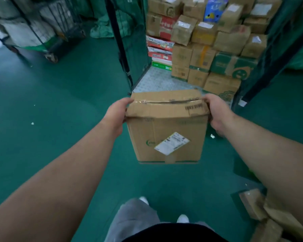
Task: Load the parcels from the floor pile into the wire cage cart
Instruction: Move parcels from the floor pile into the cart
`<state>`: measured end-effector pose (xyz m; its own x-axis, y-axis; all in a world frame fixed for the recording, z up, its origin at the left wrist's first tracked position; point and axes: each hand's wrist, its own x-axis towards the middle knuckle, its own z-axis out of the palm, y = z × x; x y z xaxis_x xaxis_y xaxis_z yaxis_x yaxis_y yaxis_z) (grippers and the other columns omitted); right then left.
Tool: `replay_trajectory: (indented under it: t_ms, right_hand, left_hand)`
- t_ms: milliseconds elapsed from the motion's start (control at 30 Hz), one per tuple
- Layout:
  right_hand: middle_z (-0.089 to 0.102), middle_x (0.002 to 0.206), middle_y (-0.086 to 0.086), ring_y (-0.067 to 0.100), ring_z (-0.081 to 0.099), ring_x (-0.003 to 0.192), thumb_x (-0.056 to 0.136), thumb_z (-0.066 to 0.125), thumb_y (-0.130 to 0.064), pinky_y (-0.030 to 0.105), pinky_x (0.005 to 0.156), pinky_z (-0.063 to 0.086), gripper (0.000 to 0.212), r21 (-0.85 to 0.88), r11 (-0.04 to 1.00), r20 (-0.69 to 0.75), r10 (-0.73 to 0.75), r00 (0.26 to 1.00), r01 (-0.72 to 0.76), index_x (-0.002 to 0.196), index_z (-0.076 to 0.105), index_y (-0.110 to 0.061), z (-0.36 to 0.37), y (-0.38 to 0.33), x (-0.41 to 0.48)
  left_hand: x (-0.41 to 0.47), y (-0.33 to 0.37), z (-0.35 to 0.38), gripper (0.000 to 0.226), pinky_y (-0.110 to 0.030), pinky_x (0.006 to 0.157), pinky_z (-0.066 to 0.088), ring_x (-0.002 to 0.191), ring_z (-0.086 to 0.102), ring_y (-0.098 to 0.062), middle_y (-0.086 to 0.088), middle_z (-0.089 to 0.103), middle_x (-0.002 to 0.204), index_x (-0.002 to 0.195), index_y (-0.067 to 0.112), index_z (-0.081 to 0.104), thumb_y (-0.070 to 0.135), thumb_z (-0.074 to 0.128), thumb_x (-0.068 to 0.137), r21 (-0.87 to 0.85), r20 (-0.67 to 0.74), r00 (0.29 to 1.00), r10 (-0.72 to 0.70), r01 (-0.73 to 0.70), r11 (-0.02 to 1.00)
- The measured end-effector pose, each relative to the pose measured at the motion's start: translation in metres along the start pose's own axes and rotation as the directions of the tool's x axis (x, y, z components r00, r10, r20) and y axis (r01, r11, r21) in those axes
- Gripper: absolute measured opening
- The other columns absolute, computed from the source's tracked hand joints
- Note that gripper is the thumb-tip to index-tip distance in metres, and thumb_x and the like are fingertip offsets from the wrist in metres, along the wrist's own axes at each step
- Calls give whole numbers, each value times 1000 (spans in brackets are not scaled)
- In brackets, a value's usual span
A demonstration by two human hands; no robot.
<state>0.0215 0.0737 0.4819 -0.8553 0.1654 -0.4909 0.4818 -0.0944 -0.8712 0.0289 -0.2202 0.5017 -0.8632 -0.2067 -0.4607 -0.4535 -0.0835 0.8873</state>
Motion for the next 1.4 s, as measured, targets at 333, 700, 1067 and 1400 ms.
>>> replay_trajectory:
  t_ms: [333, 700, 1067, 1400]
  right_hand:
    - [76, 79, 1, 16, 74, 70, 101, 53, -29, 29, 57, 56, 21, -25, 999, -60, 39, 997, -41, 104, 70, -16, 133, -80, 149]
    - [72, 80, 10, 22, 67, 72, 93, 57, -22, 36, 69, 50, 16, 40, 980, -163, 198, 967, -194, 81, 66, -15, 192, -95, 269]
    - [72, 109, 4, 24, 62, 98, 104, 51, -25, 38, 75, 53, 25, 206, 924, 36, 321, 946, -321, 117, 65, -42, 193, -180, 472]
    - [71, 111, 6, 15, 64, 92, 104, 52, -17, 29, 65, 47, 18, 187, 940, -41, 299, 953, -286, 119, 63, -21, 231, -243, 654]
  left_hand:
    - [186, 83, -44, 15, -27, 62, 43, 65, 61, -10, 7, 67, 73, 92, 19, 67, 26, 56, 99, -45, 102, 995, -6, 10, 999]
    - [365, 132, -25, 19, -35, 71, 41, 83, 53, -26, -11, 61, 94, 96, 10, 66, 22, 63, 82, 132, 86, 971, -223, 210, 969]
    - [569, 185, 77, 59, -41, 78, 52, 104, 59, -35, -15, 63, 119, 120, 16, 62, 32, 69, 63, 157, 68, 941, -332, 318, 935]
    - [735, 248, 135, 35, -34, 69, 43, 94, 56, -19, 1, 58, 109, 124, 21, 44, 20, 63, 95, 181, -52, 968, -246, 251, 951]
